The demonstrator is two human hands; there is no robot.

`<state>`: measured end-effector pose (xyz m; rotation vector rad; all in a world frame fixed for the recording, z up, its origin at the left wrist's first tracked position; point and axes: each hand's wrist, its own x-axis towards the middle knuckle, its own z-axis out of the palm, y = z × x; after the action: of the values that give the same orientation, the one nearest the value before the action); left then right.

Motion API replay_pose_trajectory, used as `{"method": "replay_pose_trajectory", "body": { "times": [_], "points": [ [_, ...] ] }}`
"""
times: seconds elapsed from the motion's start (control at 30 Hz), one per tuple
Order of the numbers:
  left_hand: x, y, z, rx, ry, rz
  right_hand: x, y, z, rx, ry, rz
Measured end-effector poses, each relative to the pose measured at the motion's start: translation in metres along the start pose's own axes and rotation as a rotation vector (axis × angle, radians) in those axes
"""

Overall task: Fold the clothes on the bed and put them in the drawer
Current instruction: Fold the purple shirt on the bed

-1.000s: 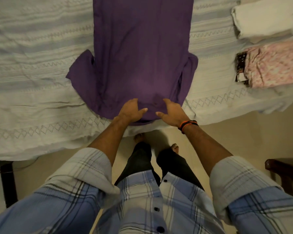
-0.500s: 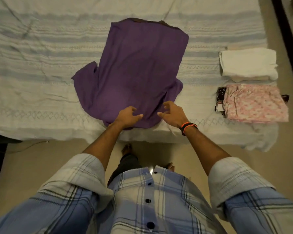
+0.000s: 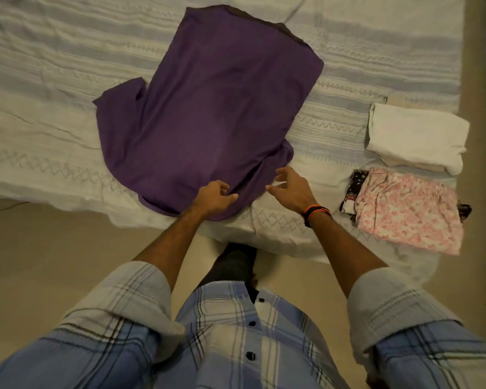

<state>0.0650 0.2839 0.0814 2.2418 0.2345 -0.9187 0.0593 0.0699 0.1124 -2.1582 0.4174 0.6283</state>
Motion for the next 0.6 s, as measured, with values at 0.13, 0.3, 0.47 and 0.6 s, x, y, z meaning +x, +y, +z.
{"method": "replay_pose_trajectory", "body": {
  "times": [0.13,0.3,0.47,0.6],
  "points": [
    [0.033,0.024,0.011,-0.016,-0.067,-0.018,0.03,0.007,-0.02,-0.005,0.002,0.081],
    [0.07,0.045,0.02,-0.042,-0.104,-0.055,0.072,0.012,-0.033,-0.027,-0.008,0.141],
    [0.097,0.054,0.027,-0.061,-0.122,-0.095,0.114,0.017,-0.036,-0.053,-0.009,0.151],
    [0.112,0.057,0.035,-0.082,-0.115,-0.126,0.147,0.027,-0.036,-0.094,-0.006,0.147]
  ]
}}
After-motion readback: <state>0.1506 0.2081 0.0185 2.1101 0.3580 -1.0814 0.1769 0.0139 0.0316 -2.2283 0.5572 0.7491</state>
